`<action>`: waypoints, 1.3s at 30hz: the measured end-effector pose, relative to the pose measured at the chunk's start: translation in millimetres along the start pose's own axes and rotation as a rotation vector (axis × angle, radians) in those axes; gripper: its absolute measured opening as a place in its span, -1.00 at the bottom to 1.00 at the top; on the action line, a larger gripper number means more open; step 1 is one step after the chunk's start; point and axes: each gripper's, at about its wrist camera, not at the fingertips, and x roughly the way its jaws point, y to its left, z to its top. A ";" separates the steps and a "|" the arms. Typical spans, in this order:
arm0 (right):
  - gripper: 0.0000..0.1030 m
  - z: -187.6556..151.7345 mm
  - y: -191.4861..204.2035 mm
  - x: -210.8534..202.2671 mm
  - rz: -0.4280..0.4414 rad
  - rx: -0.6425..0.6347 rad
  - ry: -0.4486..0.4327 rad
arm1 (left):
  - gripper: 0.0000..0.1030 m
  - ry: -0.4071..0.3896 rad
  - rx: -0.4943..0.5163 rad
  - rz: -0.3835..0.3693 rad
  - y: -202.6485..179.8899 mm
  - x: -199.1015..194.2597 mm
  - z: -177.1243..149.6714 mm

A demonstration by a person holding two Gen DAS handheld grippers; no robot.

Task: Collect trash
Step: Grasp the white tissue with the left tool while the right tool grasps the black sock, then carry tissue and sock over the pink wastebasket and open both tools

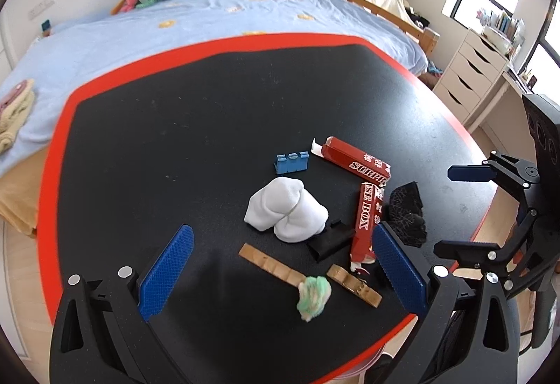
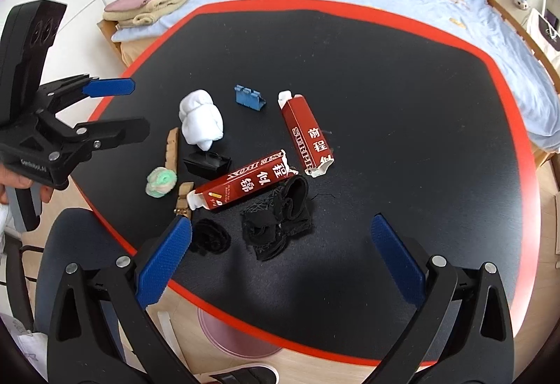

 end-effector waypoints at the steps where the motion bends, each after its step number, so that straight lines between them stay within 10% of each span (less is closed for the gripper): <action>1: 0.95 0.8 -1.4 3.5 0.004 0.001 0.008 | 0.90 0.015 -0.002 -0.003 1.0 5.9 2.0; 13: 0.60 -2.9 -7.2 32.4 0.045 -0.016 0.064 | 0.82 0.107 0.003 -0.008 6.2 50.4 4.1; 24: -0.04 -10.4 -12.0 24.6 0.044 -0.032 0.053 | -0.29 0.099 0.004 -0.011 8.8 52.2 2.9; 39: -0.08 -34.1 -11.9 -45.9 0.009 0.031 -0.080 | -0.36 0.004 0.026 -0.020 -4.3 -3.6 -1.8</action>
